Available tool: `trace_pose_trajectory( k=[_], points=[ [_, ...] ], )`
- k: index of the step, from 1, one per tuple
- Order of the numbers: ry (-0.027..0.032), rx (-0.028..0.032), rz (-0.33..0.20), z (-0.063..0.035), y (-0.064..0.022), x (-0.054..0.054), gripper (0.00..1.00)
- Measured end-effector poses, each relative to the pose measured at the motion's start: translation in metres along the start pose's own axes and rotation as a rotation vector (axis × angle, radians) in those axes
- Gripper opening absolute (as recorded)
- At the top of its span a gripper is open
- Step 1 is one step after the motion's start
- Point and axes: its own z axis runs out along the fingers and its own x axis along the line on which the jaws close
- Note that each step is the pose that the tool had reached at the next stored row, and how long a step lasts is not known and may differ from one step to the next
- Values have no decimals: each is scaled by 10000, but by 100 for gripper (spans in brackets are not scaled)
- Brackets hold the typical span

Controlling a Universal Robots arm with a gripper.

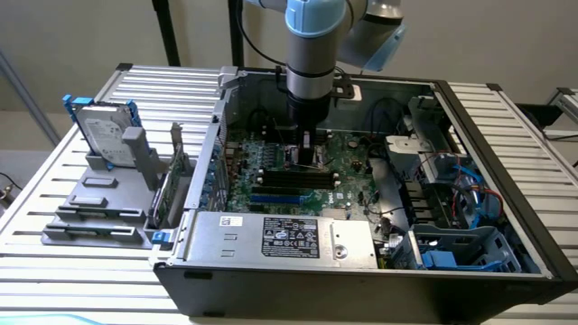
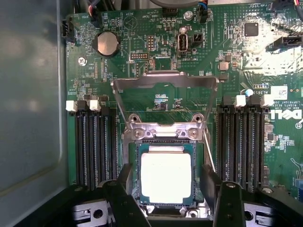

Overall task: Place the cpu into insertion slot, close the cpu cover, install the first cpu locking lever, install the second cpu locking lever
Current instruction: 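Place the cpu into insertion slot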

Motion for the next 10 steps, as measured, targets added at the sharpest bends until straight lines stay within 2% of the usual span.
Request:
trace_pose_trajectory(
  k=[4, 7, 9, 10],
  points=[
    [3, 11, 0, -91, 4, 7, 68],
    [20, 13, 1, -146, -24, 10, 66],
    [41, 13, 1, -180, -74, 10, 53],
    [52, 13, 2, -195, -107, 10, 53]
  ],
)
